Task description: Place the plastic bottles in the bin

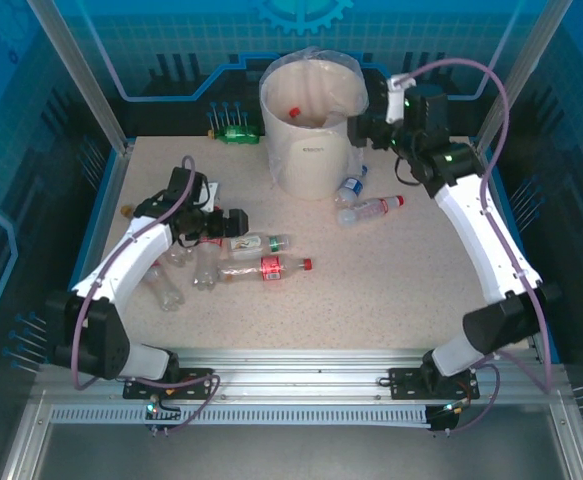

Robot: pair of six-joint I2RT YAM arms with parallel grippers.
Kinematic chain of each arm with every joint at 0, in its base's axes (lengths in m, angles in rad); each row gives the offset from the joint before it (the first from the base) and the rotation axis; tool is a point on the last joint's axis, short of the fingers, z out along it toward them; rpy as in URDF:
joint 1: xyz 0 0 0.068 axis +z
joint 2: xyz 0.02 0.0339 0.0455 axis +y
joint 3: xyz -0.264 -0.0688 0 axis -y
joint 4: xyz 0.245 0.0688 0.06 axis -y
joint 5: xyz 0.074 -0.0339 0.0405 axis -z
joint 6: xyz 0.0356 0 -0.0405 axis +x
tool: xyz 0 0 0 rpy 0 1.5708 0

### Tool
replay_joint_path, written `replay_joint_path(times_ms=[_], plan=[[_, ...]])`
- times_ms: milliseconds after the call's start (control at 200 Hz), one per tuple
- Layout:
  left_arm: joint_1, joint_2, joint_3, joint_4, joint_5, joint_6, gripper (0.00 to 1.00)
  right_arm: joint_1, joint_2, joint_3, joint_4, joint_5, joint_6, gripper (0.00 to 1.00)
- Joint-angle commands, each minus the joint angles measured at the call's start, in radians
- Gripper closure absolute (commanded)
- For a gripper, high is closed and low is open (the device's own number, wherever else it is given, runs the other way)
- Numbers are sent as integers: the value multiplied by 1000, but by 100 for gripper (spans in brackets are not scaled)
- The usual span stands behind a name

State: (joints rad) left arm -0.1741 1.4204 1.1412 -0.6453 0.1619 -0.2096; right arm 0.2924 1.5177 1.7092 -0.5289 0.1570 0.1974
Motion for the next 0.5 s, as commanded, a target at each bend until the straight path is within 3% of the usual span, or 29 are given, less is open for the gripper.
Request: replay_joint_path(times_ms=[0, 280, 495], plan=[[4, 53, 68, 18, 33, 13, 1, -44, -98, -164, 12, 14, 132, 3], [28, 90, 47, 91, 21, -53, 1, -120, -267, -602, 135, -67, 387, 7], [76, 68, 19, 130, 41, -88, 1, -142, -222, -798, 334, -119, 585, 14]])
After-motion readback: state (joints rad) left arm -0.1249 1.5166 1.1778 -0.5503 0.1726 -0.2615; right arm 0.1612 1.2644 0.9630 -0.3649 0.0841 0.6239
